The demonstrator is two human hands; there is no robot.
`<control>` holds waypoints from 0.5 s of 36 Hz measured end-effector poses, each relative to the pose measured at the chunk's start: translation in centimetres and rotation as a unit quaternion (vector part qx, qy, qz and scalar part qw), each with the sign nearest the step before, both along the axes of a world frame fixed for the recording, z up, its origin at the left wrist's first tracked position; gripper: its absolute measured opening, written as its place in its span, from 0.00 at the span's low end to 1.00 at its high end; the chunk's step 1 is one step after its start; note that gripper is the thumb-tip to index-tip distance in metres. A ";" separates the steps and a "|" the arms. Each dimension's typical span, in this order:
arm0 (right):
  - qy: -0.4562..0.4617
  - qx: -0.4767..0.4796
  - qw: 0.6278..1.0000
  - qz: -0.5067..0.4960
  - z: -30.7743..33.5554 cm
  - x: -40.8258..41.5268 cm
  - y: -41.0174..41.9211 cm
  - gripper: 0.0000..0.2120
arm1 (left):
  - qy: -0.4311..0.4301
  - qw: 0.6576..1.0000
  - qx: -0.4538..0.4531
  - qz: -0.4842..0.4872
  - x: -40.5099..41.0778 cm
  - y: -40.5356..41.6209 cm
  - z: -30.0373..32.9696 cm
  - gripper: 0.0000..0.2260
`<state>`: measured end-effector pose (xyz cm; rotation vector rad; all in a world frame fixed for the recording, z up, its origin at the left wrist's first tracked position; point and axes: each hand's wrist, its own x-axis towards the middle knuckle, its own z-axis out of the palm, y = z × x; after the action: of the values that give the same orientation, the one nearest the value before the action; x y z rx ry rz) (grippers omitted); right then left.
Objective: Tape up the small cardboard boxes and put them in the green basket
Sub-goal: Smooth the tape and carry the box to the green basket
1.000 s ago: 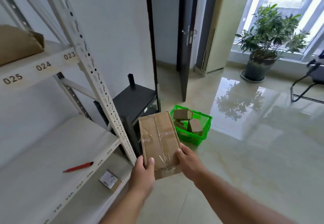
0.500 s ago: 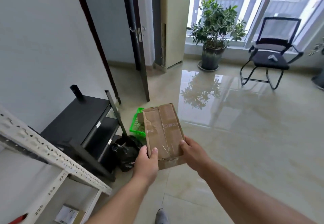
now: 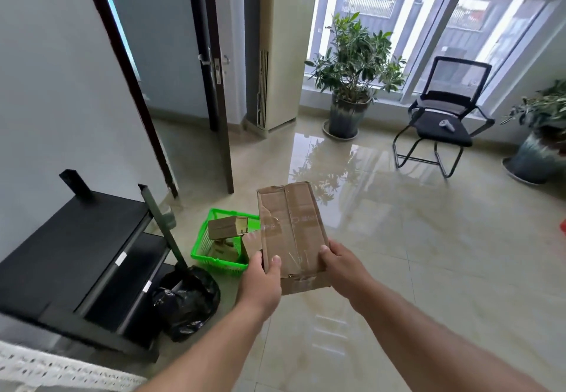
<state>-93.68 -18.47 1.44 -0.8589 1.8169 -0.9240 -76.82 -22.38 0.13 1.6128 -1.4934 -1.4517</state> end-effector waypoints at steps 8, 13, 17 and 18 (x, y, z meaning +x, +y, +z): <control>0.016 -0.001 1.000 0.017 -1.6 -6.4 -4.7 0.16 | -0.008 1.000 -0.002 0.009 -5.7 -3.7 0.1 0.12; 0.011 -0.004 0.999 0.052 -2.5 -12.3 -8.2 0.16 | -0.017 0.999 0.010 0.045 -11.5 -6.2 -0.6 0.20; 0.001 0.017 0.997 0.074 -2.2 -16.6 -10.5 0.16 | -0.018 0.998 0.014 0.063 -16.2 -7.7 -1.0 0.09; 0.002 0.019 0.997 0.081 -2.1 -18.1 -11.3 0.16 | -0.020 0.997 0.012 0.072 -17.8 -8.3 -1.2 0.05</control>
<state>-111.80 -29.76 -0.69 -0.9686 1.7343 -0.7823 -94.60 -30.64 -1.10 1.7359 -1.3557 -1.3699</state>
